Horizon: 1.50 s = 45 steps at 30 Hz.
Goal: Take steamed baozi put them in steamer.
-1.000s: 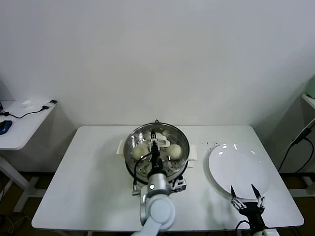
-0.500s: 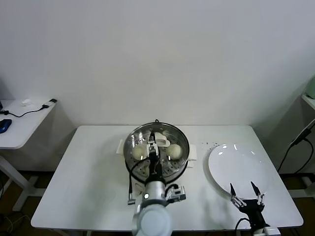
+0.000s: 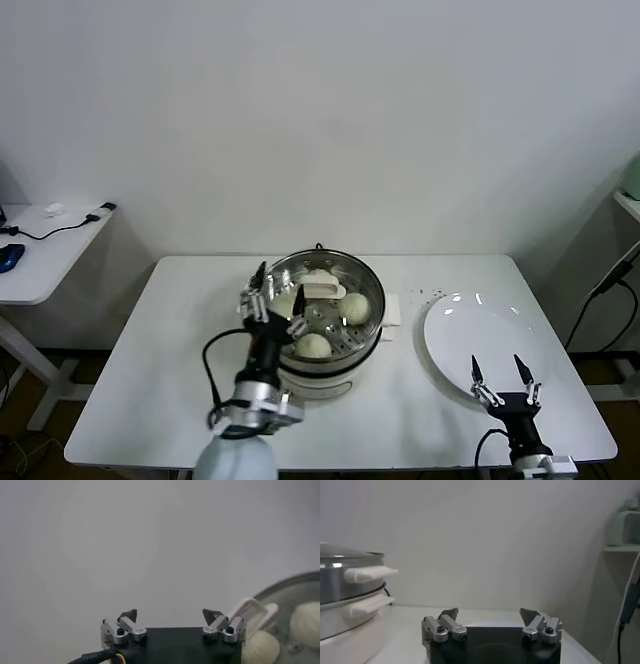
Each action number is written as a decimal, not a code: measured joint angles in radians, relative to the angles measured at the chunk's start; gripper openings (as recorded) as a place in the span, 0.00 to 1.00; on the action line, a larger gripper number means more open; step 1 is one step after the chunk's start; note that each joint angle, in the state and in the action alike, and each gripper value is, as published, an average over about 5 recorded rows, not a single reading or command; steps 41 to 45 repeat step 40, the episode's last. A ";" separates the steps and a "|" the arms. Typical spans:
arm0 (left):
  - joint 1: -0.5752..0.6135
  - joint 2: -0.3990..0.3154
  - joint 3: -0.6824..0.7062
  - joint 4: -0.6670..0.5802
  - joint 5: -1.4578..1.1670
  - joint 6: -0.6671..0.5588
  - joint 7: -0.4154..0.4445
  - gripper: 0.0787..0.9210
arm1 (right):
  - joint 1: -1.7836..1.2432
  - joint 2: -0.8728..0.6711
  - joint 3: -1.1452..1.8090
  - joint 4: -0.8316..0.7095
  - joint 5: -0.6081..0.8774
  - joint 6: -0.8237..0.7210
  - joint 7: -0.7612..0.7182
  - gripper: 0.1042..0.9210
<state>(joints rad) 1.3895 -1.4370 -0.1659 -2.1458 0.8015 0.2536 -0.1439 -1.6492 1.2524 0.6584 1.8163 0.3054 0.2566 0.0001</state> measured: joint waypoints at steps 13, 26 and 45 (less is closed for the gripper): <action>0.190 0.091 -0.456 0.048 -0.809 -0.290 0.090 0.88 | 0.015 0.004 -0.014 -0.025 0.028 0.038 0.000 0.88; 0.282 0.103 -0.503 0.279 -1.033 -0.518 0.185 0.88 | 0.023 0.008 -0.043 -0.043 0.035 0.041 0.010 0.88; 0.308 0.095 -0.456 0.326 -1.055 -0.603 0.204 0.88 | 0.026 0.012 -0.054 -0.052 0.036 0.041 0.013 0.88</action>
